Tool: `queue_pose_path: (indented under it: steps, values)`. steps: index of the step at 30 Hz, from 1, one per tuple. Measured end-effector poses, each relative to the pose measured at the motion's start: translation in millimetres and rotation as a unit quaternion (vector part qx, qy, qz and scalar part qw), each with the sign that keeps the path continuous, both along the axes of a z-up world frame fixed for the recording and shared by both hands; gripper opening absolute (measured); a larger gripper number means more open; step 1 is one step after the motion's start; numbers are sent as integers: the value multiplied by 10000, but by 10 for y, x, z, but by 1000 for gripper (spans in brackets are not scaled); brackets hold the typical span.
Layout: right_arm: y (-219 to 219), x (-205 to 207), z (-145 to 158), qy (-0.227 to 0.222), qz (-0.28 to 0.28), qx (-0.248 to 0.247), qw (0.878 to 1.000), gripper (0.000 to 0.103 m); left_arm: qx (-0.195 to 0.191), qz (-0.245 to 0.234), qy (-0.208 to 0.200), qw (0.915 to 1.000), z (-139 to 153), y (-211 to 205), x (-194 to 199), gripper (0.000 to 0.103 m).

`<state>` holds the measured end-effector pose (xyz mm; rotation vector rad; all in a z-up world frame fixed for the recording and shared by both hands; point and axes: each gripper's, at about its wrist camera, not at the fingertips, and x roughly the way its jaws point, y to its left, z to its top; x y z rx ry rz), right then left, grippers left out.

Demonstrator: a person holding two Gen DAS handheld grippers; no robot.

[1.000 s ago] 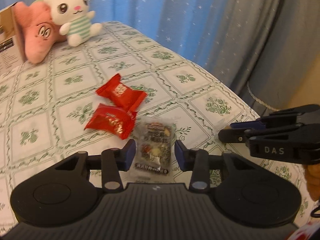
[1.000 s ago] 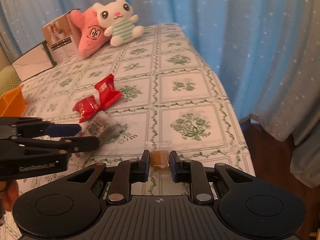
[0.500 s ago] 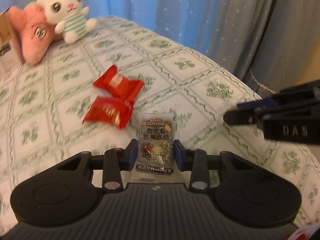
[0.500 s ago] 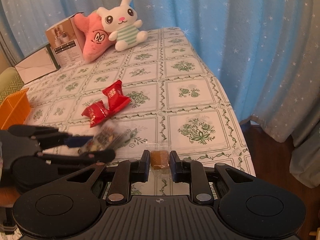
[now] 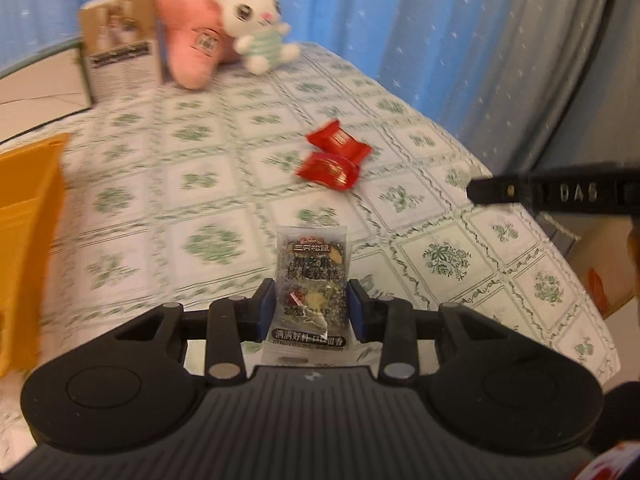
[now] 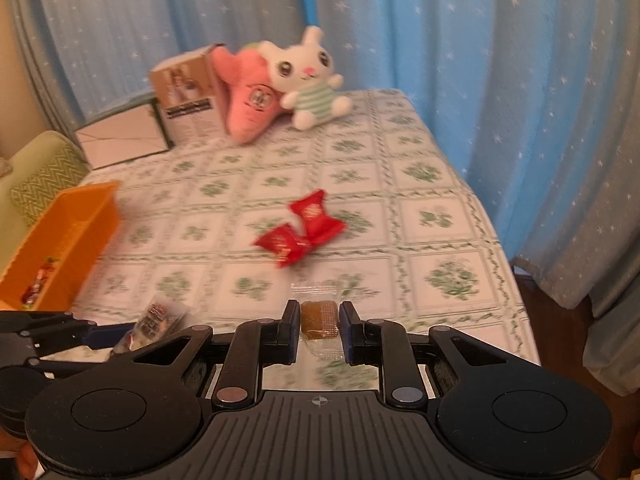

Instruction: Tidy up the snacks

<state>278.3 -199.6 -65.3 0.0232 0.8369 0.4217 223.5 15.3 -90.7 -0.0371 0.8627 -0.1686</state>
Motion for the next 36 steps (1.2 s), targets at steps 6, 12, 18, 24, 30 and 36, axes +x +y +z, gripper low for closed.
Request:
queue_pose_path:
  steps: [6, 12, 18, 24, 30, 36]
  values:
    - [308, -495, 184, -111, 28, 212, 9997, 21, -9, 265, -178, 9995, 318, 357, -433, 34]
    - [617, -921, 311, -191, 76, 358, 9991, 21, 18, 554, -297, 9980, 528, 695, -823, 34]
    - [920, -1237, 442, -362, 233, 392, 9983, 21, -8, 841, -413, 9956, 676, 998, -1130, 34]
    - [1239, -1417, 532, -431, 586, 332, 9968, 21, -10, 1090, -484, 9929, 777, 1256, -1355, 34]
    - [1490, -1502, 576, -482, 851, 290, 9948, 21, -27, 1272, -519, 9905, 821, 1476, -1515, 34]
    - [1689, -1525, 571, -455, 1030, 269, 9933, 21, -18, 1432, -540, 9882, 848, 1655, -1610, 34]
